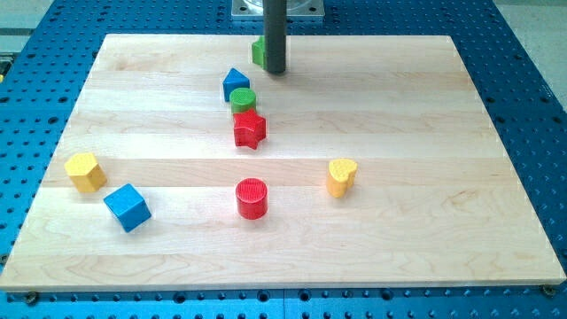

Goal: Place the green star to the left of the green circle

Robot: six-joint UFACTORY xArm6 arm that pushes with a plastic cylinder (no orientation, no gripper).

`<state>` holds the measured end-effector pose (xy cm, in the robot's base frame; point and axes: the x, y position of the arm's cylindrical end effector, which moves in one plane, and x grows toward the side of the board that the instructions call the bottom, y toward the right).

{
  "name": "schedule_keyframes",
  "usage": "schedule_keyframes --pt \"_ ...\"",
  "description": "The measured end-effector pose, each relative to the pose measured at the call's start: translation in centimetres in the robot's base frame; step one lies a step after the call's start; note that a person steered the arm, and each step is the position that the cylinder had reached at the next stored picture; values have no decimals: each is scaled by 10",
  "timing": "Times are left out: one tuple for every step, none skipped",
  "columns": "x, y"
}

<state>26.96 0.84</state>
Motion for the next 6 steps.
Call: schedule_keyframes --pt "-33 11" --pt "-38 -52" --pt "-30 -115" --pt "-53 -140" --pt "-14 -166" --pt "50 -158"
